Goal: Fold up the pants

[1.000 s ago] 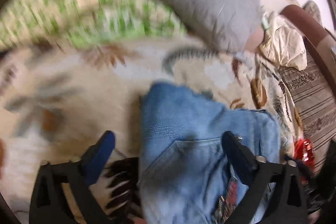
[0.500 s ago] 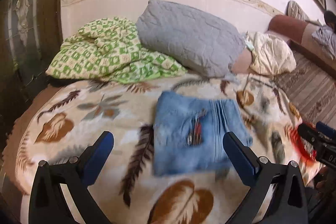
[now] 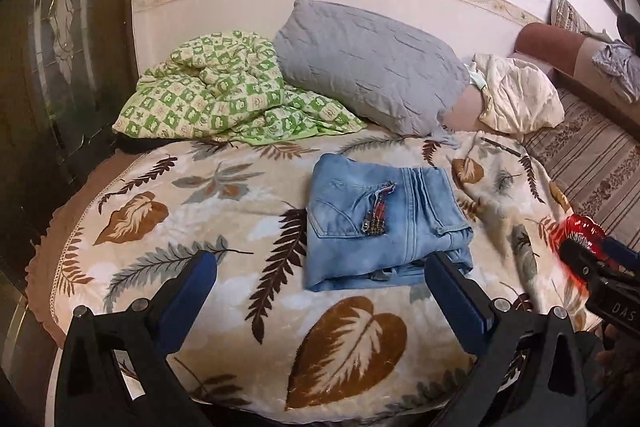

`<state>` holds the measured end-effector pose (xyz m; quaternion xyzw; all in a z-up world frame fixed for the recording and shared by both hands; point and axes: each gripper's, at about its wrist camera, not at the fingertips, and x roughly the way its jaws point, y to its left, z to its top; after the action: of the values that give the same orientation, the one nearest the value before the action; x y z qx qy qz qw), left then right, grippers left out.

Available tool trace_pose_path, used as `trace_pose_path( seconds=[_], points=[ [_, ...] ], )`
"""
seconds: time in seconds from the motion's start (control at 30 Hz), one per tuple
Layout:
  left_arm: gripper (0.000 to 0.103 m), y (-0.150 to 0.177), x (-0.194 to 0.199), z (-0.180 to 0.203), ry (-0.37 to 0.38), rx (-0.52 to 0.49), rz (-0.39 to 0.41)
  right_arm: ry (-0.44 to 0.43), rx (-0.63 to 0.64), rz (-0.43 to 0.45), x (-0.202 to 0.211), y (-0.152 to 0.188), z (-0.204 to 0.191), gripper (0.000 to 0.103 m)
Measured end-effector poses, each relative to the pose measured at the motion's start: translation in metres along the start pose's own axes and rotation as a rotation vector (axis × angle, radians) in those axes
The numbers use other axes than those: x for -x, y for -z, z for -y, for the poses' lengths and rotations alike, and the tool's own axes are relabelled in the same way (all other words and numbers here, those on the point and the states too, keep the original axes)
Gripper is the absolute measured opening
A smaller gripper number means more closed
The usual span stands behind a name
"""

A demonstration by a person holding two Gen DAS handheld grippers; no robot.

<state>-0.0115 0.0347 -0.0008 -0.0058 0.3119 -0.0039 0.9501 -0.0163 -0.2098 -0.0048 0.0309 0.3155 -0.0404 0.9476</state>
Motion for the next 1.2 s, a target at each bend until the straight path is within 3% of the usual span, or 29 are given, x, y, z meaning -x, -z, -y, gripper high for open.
trace_pose_path(
  seconds=[1.2],
  points=[
    [0.103, 0.0012, -0.0013, 0.0090, 0.005, -0.031, -0.024, -0.016, 0.033, -0.008, -0.0010, 0.0002, -0.0076, 0.103]
  ],
)
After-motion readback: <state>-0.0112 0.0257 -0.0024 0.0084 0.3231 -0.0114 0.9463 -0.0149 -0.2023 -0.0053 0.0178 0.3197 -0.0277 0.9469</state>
